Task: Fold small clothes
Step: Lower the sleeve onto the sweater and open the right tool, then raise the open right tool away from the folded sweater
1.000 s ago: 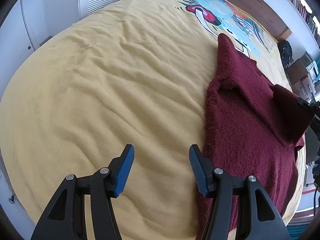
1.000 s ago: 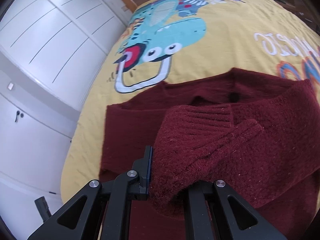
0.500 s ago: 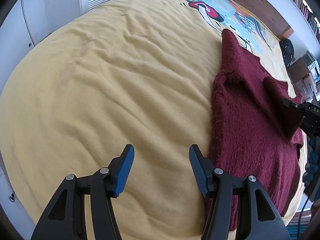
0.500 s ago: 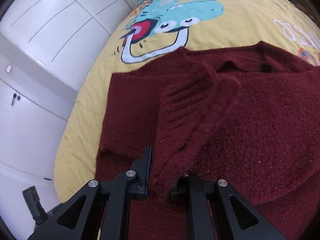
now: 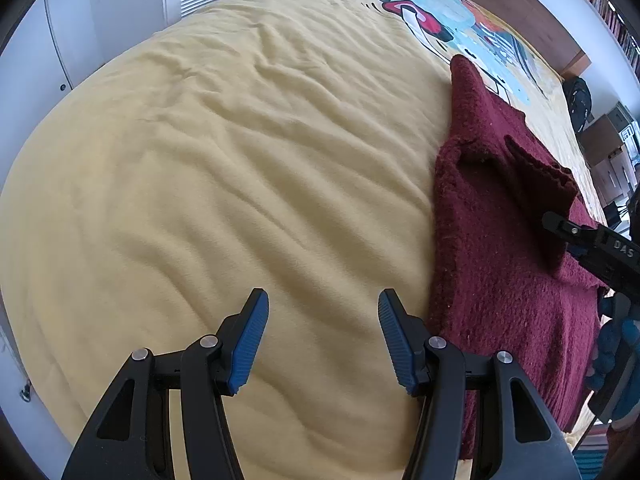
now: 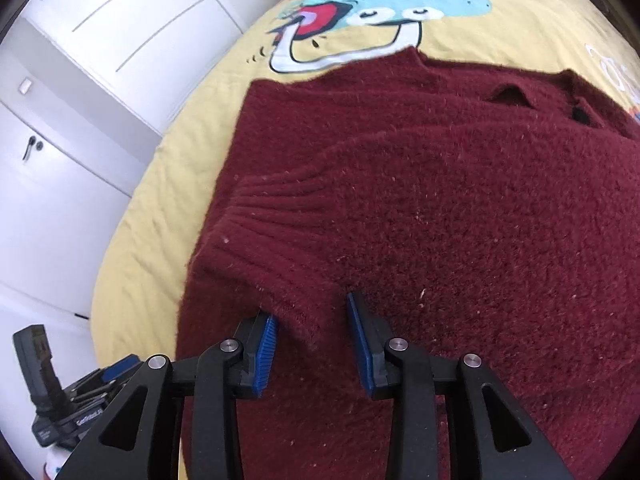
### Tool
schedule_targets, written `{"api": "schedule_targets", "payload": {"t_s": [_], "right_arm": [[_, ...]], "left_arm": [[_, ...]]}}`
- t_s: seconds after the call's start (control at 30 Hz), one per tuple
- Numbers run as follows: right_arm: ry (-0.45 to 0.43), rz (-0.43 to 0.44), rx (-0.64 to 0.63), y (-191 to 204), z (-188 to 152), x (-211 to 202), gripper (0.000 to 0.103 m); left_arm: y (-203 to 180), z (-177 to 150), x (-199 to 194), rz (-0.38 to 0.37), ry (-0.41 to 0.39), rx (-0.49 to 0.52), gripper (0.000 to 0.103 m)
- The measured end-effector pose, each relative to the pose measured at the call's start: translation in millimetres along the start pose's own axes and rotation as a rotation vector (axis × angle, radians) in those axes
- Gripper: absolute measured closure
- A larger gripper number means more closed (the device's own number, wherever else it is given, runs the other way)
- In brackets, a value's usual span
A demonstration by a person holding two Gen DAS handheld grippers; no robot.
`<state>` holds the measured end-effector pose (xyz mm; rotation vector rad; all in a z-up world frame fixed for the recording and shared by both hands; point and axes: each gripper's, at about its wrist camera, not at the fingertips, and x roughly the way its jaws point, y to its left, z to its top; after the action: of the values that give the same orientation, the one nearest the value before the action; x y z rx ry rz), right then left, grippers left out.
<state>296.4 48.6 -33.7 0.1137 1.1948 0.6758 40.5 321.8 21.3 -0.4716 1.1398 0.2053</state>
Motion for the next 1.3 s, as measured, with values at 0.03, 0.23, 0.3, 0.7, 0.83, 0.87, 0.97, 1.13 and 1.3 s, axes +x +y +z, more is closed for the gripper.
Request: {"api": "schedule_targets", "payload": {"t_s": [0.03, 0.23, 0.3, 0.7, 0.83, 0.87, 0.97, 1.13, 1.3], "right_arm": [[-0.013, -0.001, -0.004, -2, 1, -6, 0.067], [-0.06, -0.007, -0.006, -13, 12, -27, 0.067], [-0.055, 0.007, 0.0, -14, 10, -27, 0.067], [-0.049, -0.02, -0.011, -7, -6, -15, 0.067], [-0.059, -0.122, -0.018, -21, 0, -11, 0.064], [-0.048, -0.138, -0.019, -23, -3, -7, 0.064], [-0.028, -0.138, -0.028, -22, -11, 2, 0.061], [-0.067, -0.142, -0.063, -25, -15, -16, 0.06], [-0.15, -0.307, 0.0, -70, -13, -50, 0.06]], "left_arm": [[0, 0, -1, 0.0, -0.003, 0.003, 0.052], [-3, 0, 2, -0.007, -0.004, 0.005, 0.052], [-3, 0, 4, -0.01, 0.001, 0.003, 0.052], [-5, 4, 5, 0.007, 0.0, 0.01, 0.052], [-11, 3, 10, 0.002, 0.008, 0.018, 0.052], [-13, 3, 11, 0.001, 0.011, 0.021, 0.052], [-18, 2, 14, 0.0, 0.016, 0.033, 0.052], [-29, 4, 16, 0.005, 0.008, 0.061, 0.052], [-45, 4, 17, 0.005, -0.021, 0.091, 0.052]]}}
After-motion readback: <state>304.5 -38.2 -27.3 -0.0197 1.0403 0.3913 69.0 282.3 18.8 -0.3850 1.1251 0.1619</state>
